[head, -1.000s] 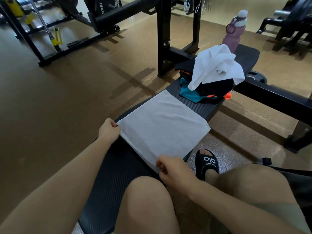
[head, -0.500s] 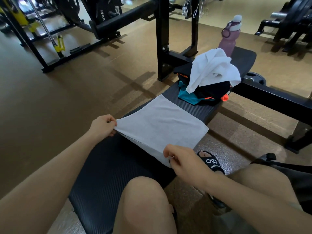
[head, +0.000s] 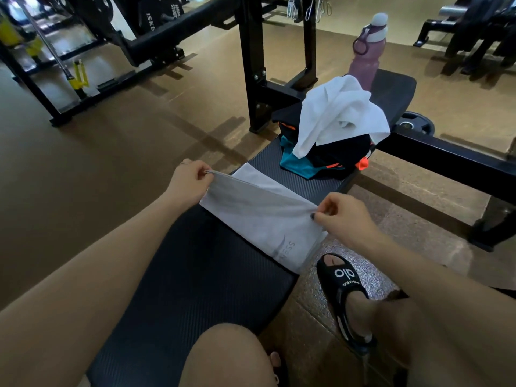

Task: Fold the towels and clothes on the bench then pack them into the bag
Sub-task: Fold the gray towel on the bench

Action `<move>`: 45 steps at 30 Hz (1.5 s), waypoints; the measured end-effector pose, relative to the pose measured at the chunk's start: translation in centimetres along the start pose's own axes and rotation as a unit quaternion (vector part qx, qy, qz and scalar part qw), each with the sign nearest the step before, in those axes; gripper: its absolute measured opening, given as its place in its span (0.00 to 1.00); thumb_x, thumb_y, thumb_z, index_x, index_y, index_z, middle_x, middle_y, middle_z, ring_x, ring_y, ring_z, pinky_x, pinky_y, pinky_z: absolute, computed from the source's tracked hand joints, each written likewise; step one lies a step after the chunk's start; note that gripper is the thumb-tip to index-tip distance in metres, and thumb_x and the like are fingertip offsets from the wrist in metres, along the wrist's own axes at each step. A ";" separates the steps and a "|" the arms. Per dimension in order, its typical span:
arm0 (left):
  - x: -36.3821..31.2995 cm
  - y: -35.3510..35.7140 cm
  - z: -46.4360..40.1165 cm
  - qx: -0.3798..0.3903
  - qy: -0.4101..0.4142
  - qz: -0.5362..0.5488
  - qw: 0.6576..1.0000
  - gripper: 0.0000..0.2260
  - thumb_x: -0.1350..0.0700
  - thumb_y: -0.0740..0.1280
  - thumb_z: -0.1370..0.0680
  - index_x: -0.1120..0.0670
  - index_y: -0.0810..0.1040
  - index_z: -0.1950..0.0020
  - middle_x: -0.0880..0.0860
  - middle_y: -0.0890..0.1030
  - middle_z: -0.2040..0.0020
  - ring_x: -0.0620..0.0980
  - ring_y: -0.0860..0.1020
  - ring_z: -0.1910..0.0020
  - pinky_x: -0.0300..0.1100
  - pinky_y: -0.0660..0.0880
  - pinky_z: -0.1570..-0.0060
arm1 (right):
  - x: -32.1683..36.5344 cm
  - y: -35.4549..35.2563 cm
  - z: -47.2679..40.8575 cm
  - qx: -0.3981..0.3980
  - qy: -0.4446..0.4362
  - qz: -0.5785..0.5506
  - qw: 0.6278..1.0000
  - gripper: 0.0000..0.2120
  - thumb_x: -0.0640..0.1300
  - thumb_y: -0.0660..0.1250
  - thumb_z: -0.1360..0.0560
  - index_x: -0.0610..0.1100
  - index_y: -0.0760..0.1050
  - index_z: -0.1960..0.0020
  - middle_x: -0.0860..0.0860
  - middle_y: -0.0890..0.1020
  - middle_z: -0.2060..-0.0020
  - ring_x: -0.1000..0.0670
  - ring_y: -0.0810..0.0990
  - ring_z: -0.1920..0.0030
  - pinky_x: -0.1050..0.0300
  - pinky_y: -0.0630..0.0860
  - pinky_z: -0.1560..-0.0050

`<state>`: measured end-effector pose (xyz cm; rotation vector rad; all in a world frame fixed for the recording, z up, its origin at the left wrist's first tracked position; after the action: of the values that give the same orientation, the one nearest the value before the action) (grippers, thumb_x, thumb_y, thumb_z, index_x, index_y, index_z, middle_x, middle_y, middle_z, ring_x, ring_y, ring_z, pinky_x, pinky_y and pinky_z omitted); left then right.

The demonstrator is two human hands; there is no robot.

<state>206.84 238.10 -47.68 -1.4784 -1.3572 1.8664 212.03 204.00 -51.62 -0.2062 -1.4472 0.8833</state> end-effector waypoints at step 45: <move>-2.6 10.1 -7.1 0.017 0.098 -0.097 0.990 0.06 0.49 0.53 0.14 0.46 0.69 0.44 0.48 0.76 0.50 0.50 0.75 0.53 0.50 0.72 0.54 | -4.8 2.2 -5.6 0.105 0.113 0.129 0.980 0.11 0.44 0.60 0.21 0.45 0.69 0.63 0.48 0.74 0.65 0.51 0.71 0.65 0.55 0.61 0.70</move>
<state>216.66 234.65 -54.85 -1.4172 -1.3172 1.5724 216.79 204.58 -57.58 -0.3307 -1.1222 1.1768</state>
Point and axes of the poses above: each hand's wrist, its own z-axis away from the middle knuckle, its own y-axis out of the palm, x = y × z, the point moved 9 cm from there along -z, towards the middle knuckle
